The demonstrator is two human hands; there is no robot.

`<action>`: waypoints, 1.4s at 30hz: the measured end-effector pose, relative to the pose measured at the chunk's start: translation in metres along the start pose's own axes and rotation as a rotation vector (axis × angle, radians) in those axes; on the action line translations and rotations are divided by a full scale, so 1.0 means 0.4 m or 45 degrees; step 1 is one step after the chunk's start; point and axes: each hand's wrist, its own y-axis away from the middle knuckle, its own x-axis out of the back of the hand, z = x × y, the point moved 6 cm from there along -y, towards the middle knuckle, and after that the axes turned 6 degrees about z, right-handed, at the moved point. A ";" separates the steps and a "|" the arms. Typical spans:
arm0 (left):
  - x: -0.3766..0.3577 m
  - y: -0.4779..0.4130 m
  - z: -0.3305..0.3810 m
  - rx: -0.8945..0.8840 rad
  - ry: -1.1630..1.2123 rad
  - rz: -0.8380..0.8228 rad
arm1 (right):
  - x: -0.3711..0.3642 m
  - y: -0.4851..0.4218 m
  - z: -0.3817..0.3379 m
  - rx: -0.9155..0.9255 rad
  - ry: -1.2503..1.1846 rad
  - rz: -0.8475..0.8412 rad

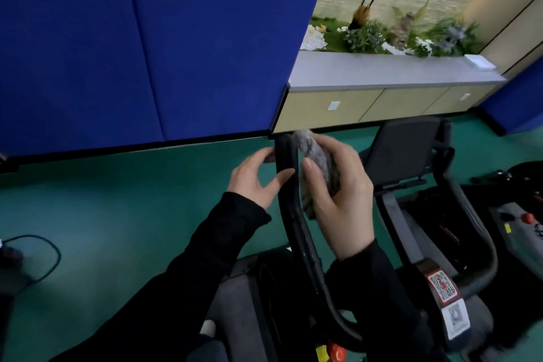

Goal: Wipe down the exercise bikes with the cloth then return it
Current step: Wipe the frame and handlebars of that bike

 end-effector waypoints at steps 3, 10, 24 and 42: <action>-0.007 -0.008 -0.004 0.097 0.258 -0.062 | -0.068 -0.081 -0.007 0.056 0.116 -0.118; 0.003 -0.018 -0.028 0.220 0.473 -0.212 | -0.176 -0.174 0.065 -0.273 0.117 -0.616; 0.028 -0.028 -0.062 0.158 0.455 -0.240 | -0.125 0.034 0.064 -0.461 0.079 0.039; 0.019 -0.022 -0.057 0.191 0.500 -0.255 | -0.123 0.061 0.097 -0.648 0.056 -0.035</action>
